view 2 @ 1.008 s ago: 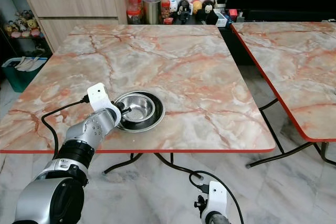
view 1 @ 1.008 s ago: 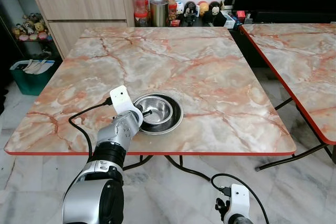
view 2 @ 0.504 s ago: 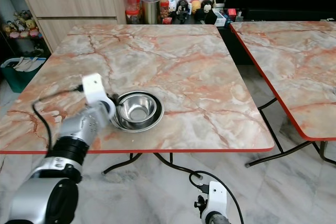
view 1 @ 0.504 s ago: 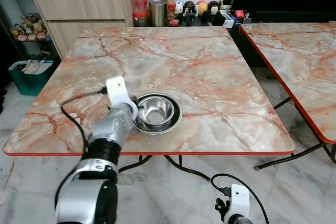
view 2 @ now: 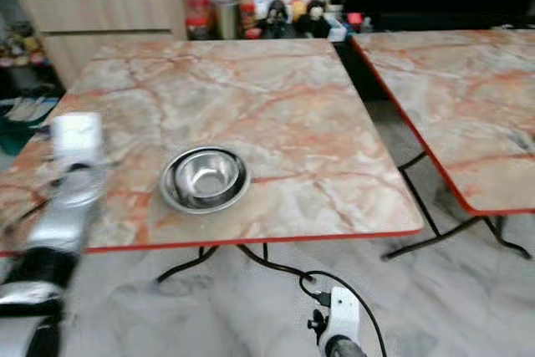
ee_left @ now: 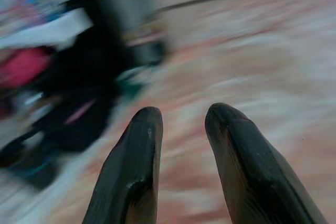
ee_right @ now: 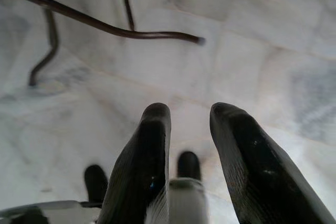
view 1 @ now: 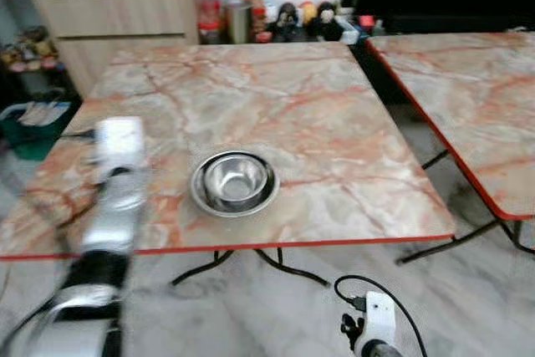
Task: Setting the table
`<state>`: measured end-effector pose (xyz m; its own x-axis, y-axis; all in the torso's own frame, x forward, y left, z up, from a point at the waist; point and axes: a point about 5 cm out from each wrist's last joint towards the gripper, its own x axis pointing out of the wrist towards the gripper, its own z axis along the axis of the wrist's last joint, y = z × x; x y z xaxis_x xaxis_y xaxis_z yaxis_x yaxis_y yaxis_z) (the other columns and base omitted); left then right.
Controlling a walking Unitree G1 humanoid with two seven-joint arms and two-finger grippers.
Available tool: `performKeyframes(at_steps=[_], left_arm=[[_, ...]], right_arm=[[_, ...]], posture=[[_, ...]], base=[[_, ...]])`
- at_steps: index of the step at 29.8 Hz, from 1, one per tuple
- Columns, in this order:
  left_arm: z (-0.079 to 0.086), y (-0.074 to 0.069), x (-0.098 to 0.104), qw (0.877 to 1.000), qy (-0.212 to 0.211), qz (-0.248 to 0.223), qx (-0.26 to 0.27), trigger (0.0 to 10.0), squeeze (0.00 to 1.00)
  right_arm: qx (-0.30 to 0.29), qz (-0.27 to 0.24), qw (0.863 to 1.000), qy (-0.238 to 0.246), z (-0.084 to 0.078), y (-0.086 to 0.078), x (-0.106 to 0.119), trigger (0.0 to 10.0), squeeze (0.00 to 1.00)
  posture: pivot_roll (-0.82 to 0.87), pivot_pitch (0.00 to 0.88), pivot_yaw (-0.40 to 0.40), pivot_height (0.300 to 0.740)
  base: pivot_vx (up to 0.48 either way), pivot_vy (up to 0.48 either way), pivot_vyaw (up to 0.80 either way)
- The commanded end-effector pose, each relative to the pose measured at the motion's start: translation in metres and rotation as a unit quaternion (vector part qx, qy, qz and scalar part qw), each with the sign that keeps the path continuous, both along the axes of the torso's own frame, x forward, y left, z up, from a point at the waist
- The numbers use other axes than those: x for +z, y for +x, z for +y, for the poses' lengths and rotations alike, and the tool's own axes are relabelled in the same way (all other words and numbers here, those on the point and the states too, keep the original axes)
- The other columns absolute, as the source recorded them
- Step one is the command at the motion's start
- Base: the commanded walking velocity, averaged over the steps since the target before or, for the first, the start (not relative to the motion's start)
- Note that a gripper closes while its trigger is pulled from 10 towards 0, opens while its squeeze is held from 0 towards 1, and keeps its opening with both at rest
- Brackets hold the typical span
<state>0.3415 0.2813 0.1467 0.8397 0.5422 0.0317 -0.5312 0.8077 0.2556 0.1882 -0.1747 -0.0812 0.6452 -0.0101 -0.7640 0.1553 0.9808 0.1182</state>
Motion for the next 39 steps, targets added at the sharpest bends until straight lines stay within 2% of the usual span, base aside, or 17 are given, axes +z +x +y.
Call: performKeyframes(at_steps=[1, 3, 4, 5, 7, 11, 14, 16, 20, 22, 24, 25, 26, 28, 35, 37, 39], left_arm=[[0.012, -0.008, -0.006, 0.999, 0.025, 0.002, 0.028, 10.0, 0.0], [0.033, -0.022, -0.013, 0.997, 0.039, 0.008, 0.073, 10.0, 0.0], [0.033, -0.022, -0.013, 0.997, 0.039, 0.008, 0.073, 10.0, 0.0], [0.049, -0.033, -0.021, 0.992, 0.055, 0.026, 0.109, 10.0, 0.0], [0.063, -0.045, -0.031, 0.987, 0.066, 0.053, 0.139, 10.0, 0.0], [0.089, -0.077, -0.059, 0.96, 0.117, 0.15, 0.204, 10.0, 0.0], [0.095, -0.091, -0.073, 0.95, 0.118, 0.184, 0.225, 10.0, 0.0], [0.097, -0.111, -0.096, 0.937, 0.089, 0.235, 0.243, 10.0, 0.0], [0.092, -0.121, -0.114, 0.931, 0.07, 0.274, 0.232, 10.0, 0.0], [0.069, -0.126, -0.143, 0.929, 0.024, 0.331, 0.165, 10.0, 0.0], [0.049, -0.125, -0.158, 0.934, -0.037, 0.337, 0.115, 10.0, 0.0], [0.049, -0.125, -0.158, 0.934, -0.037, 0.337, 0.115, 10.0, 0.0], [0.025, -0.12, -0.17, 0.935, -0.051, 0.349, 0.034, 10.0, 0.0], [0.007, -0.117, -0.178, 0.929, -0.05, 0.366, -0.027, 10.0, 0.0], [-0.028, -0.12, -0.194, 0.912, -0.107, 0.382, -0.103, 10.0, 0.0], [-0.045, -0.125, -0.203, 0.897, -0.117, 0.403, -0.142, 10.0, 0.0], [-0.05, -0.128, -0.206, 0.892, -0.116, 0.411, -0.15, 10.0, 0.0]], right_arm=[[0.003, -0.008, 1.0, 0.005, 0.005, 0.005, 0.002, 10.0, 0.0], [0.003, -0.008, 1.0, 0.006, 0.005, 0.005, 0.002, 10.0, 0.0], [0.003, -0.008, 1.0, 0.006, 0.005, 0.005, 0.002, 10.0, 0.0], [0.004, -0.009, 1.0, 0.006, 0.006, 0.006, 0.002, 10.0, 0.0], [0.005, -0.009, 1.0, 0.006, 0.007, 0.006, 0.003, 10.0, 0.0], [0.004, -0.008, 1.0, 0.006, 0.007, 0.005, 0.002, 10.0, 0.0], [0.003, -0.007, 1.0, 0.006, 0.007, 0.004, 0.001, 10.0, 0.0], [0.002, -0.004, 1.0, 0.006, 0.007, 0.001, 0.0, 10.0, 0.0], [0.001, -0.002, 1.0, 0.007, 0.008, 0.001, 0.0, 10.0, 0.0], [0.0, -0.001, 1.0, 0.007, 0.008, 0.0, 0.0, 10.0, 0.0], [-0.002, 0.0, 1.0, 0.007, 0.008, 0.0, -0.001, 10.0, 0.0], [-0.002, 0.0, 1.0, 0.007, 0.008, 0.0, -0.001, 10.0, 0.0], [-0.002, 0.001, 1.0, 0.007, 0.008, -0.001, -0.001, 10.0, 0.0], [-0.002, 0.001, 1.0, 0.007, 0.007, -0.001, -0.001, 10.0, 0.0], [0.0, 0.003, 1.0, 0.006, 0.007, 0.0, -0.001, 10.0, 0.0], [0.0, 0.002, 1.0, 0.006, 0.006, 0.0, 0.0, 10.0, 0.0], [0.0, 0.002, 1.0, 0.006, 0.006, 0.001, 0.0, 10.0, 0.0]], posture=[[0.0, 0.0, -0.016, 0.736], [0.01, 0.0, -0.016, 0.736], [0.01, 0.0, -0.016, 0.736], [0.01, 0.0, -0.014, 0.736], [0.01, 0.0, -0.014, 0.736], [0.01, 0.0, -0.012, 0.736], [0.01, 0.0, -0.01, 0.736], [0.01, 0.0, -0.007, 0.736], [0.01, 0.0, -0.005, 0.736], [0.0, 0.0, 0.0, 0.736], [0.01, 0.0, -0.001, 0.736], [0.01, 0.0, -0.001, 0.736], [0.0, 0.0, -0.002, 0.736], [0.0, 0.0, -0.004, 0.736], [0.0, 0.0, -0.005, 0.736], [-0.01, 0.0, -0.005, 0.736], [-0.01, 0.0, -0.006, 0.736]], base=[[0.0, 0.0, 0.0], [0.0, 0.0, 0.0], [0.0, 0.0, 0.0], [0.0, 0.0, 0.0], [0.0, 0.0, 0.0], [0.0, 0.0, 0.0], [0.0, 0.0, 0.0], [0.0, 0.0, 0.0], [0.0, 0.0, 0.0], [0.0, 0.0, 0.0], [0.0, 0.0, 0.0], [0.0, 0.0, 0.0], [0.0, 0.0, 0.0], [0.0, 0.0, 0.0], [0.0, 0.0, 0.0], [0.0, 0.0, 0.0], [0.0, 0.0, 0.0]])
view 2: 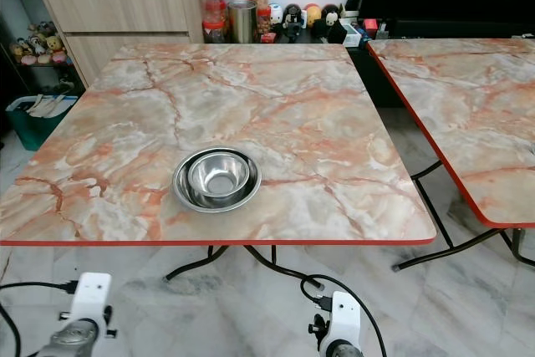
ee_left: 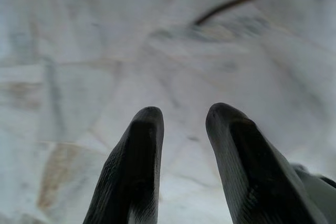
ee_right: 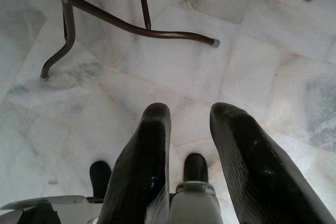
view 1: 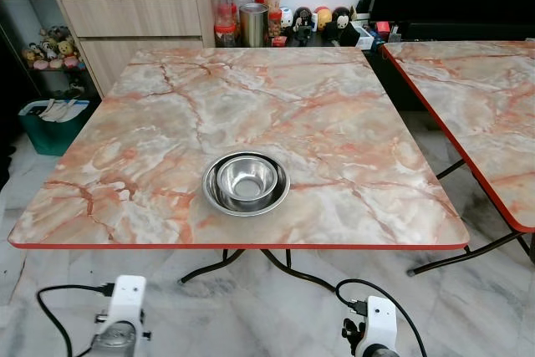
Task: Setting the table
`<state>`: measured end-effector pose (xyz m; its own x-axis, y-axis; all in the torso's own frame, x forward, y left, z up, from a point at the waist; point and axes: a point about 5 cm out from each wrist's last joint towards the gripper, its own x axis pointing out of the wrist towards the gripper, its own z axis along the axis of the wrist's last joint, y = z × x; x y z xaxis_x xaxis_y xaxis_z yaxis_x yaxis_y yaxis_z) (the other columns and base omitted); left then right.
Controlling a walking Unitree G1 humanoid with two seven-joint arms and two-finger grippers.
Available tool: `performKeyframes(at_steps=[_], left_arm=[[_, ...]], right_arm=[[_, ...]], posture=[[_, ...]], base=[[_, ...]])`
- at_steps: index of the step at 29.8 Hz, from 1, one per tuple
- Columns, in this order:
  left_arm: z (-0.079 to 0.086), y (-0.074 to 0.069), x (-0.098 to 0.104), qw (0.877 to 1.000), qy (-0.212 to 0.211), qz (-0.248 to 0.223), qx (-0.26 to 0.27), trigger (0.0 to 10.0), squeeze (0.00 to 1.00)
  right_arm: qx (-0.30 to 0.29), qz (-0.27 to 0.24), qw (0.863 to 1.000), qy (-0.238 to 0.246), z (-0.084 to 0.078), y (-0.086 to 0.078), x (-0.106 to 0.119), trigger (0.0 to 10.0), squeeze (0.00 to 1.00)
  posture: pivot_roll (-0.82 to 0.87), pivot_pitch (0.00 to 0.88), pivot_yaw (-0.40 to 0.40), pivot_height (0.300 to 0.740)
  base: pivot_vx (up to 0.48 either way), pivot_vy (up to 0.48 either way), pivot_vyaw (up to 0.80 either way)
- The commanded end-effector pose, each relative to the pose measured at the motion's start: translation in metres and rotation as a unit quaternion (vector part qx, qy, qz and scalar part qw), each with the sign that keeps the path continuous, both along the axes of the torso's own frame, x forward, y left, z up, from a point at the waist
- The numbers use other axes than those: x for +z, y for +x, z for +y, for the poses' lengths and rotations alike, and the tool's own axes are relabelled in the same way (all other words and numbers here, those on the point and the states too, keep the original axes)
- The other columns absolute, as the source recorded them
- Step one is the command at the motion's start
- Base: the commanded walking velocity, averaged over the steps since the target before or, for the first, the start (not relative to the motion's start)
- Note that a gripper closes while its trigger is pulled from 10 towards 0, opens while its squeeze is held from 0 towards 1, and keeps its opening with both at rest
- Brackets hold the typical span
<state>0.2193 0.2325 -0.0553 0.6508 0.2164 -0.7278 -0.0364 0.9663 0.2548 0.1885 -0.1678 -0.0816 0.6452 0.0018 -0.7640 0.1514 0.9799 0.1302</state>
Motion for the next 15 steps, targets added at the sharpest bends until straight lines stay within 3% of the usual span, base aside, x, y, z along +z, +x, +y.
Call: performKeyframes(at_steps=[1, 5, 9, 15], left_arm=[[-0.003, -0.007, -0.005, 1.0, 0.003, 0.018, -0.022, 10.0, 0.0], [-0.008, -0.012, -0.01, 1.0, -0.006, 0.027, -0.014, 10.0, 0.0], [-0.013, -0.031, -0.021, 0.998, -0.014, 0.061, -0.003, 10.0, 0.0], [-0.01, -0.038, -0.024, 0.998, -0.014, 0.063, 0.02, 10.0, 0.0]], right_arm=[[-0.001, 0.001, 1.0, -0.001, -0.001, 0.0, 0.0, 10.0, 0.0], [0.0, 0.001, 1.0, -0.002, -0.003, 0.001, 0.0, 10.0, 0.0], [0.003, 0.002, 1.0, -0.008, -0.007, 0.0, 0.001, 10.0, 0.0], [0.015, 0.003, 0.999, -0.03, -0.012, -0.001, 0.001, 10.0, 0.0]], posture=[[-0.01, 0.0, -0.006, 0.736], [-0.02, 0.0, -0.014, 0.736], [-0.03, 0.0, -0.019, 0.736], [-0.03, 0.0, -0.026, 0.736]], base=[[0.0, 0.0, 0.0], [0.0, 0.0, 0.0], [0.0, 0.0, 0.0], [0.0, 0.0, 0.0]])
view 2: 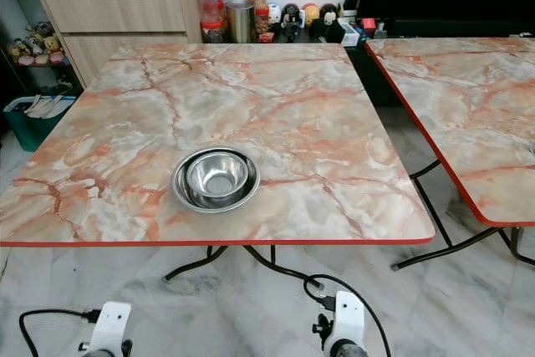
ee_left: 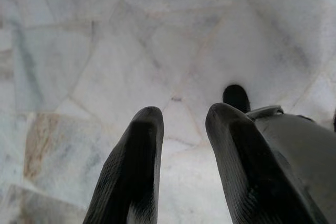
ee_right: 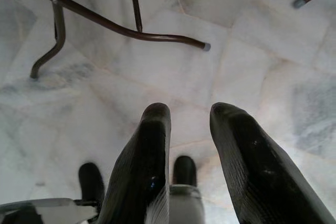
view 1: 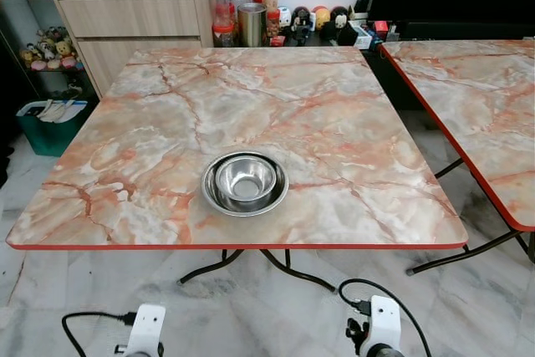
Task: Setting the table
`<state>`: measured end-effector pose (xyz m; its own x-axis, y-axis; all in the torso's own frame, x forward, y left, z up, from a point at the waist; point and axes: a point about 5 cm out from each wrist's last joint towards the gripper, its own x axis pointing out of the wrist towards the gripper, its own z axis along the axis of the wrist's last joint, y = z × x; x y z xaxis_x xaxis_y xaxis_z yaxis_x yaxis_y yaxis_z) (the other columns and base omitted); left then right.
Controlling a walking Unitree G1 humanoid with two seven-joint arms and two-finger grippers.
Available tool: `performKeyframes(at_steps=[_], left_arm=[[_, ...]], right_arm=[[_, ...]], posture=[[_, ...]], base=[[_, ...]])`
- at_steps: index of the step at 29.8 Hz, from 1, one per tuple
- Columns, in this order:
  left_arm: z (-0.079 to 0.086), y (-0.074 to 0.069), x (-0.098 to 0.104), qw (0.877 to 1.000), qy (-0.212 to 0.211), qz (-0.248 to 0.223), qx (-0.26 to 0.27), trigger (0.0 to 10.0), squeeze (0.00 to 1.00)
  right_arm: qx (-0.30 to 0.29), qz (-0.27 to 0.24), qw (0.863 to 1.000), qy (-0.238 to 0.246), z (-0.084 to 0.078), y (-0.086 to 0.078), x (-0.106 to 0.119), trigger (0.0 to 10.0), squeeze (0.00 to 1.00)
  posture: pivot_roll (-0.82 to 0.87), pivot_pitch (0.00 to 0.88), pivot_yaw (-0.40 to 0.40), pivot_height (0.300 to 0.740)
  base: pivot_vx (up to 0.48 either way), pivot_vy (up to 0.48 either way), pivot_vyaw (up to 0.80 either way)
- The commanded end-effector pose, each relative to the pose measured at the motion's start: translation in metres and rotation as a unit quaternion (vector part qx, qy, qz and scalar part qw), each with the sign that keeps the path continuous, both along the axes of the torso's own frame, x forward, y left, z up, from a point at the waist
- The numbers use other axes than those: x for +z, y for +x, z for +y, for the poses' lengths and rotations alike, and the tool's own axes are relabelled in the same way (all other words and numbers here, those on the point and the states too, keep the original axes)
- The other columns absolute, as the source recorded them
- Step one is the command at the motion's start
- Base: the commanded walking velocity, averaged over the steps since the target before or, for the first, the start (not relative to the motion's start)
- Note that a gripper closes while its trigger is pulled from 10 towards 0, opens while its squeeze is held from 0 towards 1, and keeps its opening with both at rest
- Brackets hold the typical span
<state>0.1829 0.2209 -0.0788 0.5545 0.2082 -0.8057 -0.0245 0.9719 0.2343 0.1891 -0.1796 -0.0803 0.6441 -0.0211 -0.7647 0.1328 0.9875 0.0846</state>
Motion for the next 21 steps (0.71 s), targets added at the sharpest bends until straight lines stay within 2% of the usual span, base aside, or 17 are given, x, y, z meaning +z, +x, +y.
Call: performKeyframes(at_steps=[1, 6, 10, 14, 21], left_arm=[[0.0017, -0.0014, -0.0004, 1.0, 0.0, 0.003, 0.011, 10.0, 0.0], [0.001, -0.0041, -0.002, 1.0, 0.005, 0.01, 0.011, 10.0, 0.0], [0.0002, -0.0038, -0.002, 1.0, 0.004, 0.009, 0.012, 10.0, 0.0], [0.0003, -0.0045, -0.0023, 1.0, 0.005, 0.01, 0.013, 10.0, 0.0], [0.0004, -0.0066, -0.0033, 1.0, 0.006, 0.014, 0.009, 10.0, 0.0]], right_arm=[[0.006, 0.003, 1.0, -0.007, -0.0001, -0.0016, -0.0007, 10.0, 0.0], [0.002, 0.004, 1.0, 0.004, 0.0013, -0.001, -0.0008, 10.0, 0.0], [0.017, 0.002, 1.0, -0.014, 0.0006, 0.0007, 0.0002, 10.0, 0.0], [0.014, 0.002, 1.0, -0.017, -0.0014, 0.0003, 0.0003, 10.0, 0.0], [0.01, 0.006, 1.0, -0.009, -0.0016, -0.0014, -0.0007, 10.0, 0.0]], posture=[[-0.03, 0.0, -0.026, 0.736], [-0.03, 0.0, -0.033, 0.736], [-0.03, 0.0, -0.034, 0.736], [-0.03, 0.0, -0.034, 0.736], [-0.03, 0.0, -0.033, 0.736]], base=[[0.0, 0.0, 0.0], [0.0, -0.348, 0.0], [0.0, -0.381, 0.0], [0.0, -0.378, 0.63], [0.0, -0.374, 0.0]])
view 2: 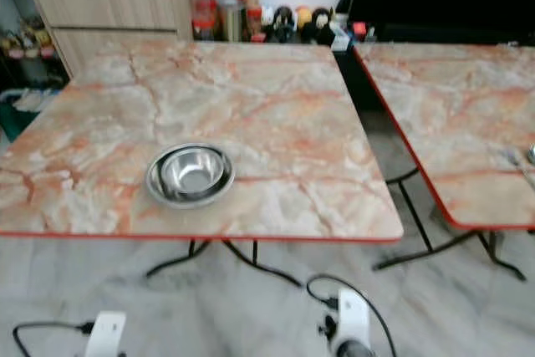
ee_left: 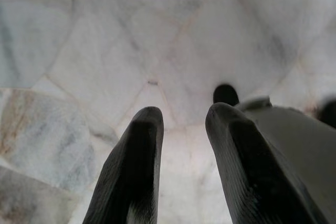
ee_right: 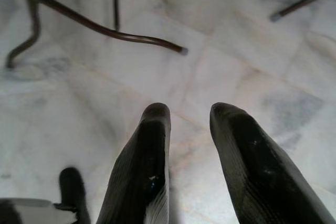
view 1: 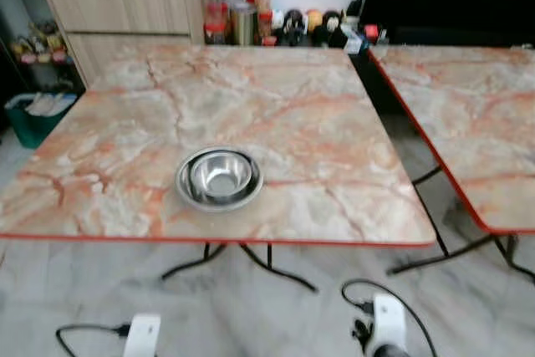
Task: Setting the table
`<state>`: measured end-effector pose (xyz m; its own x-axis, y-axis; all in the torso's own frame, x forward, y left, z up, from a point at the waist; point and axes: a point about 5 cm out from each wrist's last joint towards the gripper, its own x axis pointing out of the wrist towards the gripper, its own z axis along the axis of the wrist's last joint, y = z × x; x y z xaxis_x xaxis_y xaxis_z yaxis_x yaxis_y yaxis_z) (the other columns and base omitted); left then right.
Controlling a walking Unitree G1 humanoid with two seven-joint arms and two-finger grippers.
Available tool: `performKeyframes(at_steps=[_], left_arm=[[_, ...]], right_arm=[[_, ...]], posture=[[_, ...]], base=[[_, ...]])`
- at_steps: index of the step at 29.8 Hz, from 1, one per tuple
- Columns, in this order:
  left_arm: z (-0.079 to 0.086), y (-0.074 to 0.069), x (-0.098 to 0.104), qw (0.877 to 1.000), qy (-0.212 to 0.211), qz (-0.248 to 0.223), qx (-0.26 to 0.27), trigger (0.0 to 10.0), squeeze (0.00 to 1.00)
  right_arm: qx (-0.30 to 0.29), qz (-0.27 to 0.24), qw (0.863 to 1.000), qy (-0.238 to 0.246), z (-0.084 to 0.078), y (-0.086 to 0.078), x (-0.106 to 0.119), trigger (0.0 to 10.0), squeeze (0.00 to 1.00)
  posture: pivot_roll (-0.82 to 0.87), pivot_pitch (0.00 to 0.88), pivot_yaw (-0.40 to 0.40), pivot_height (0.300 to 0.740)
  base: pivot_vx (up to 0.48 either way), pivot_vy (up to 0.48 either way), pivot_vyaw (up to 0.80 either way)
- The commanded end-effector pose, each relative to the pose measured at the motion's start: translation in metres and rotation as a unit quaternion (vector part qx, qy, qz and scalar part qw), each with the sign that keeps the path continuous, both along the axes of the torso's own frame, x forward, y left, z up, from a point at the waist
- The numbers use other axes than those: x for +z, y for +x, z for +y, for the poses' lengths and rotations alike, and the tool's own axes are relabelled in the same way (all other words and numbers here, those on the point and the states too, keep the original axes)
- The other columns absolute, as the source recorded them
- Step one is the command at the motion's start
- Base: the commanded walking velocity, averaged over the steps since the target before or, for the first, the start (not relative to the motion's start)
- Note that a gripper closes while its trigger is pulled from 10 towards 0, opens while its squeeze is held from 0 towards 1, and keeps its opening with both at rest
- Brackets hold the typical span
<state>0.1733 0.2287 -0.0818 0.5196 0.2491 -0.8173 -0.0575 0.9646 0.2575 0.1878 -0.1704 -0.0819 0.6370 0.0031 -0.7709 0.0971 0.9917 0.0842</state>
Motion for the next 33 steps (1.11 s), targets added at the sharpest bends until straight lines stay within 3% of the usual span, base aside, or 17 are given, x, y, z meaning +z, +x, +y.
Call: performKeyframes(at_steps=[1, 29, 33], left_arm=[[-0.0074, 0.003, -0.0003, 1.0, -0.005, -0.001, -0.011, 10.0, 0.0], [-0.0128, 0.0058, -0.0001, 1.0, -0.009, -0.003, -0.026, 10.0, 0.0], [-0.0171, 0.0078, -0.0001, 0.999, -0.02, -0.003, -0.036, 10.0, 0.0]], right_arm=[[-0.006, 0.002, 1.0, -0.012, -0.0107, -0.0003, 0.0008, 10.0, 0.0], [0.009, 0.004, 1.0, -0.016, -0.0104, -0.0042, -0.0009, 10.0, 0.0], [0.008, -0.002, 1.0, -0.015, -0.0099, -0.0008, 0.0008, 10.0, 0.0]], posture=[[-0.03, 0.0, -0.033, 0.736], [-0.04, 0.0, -0.033, 0.736], [-0.05, 0.0, -0.032, 0.736]], base=[[0.0, -0.371, 0.0], [0.0, -0.361, 0.0], [0.0, 0.0, 0.0]])
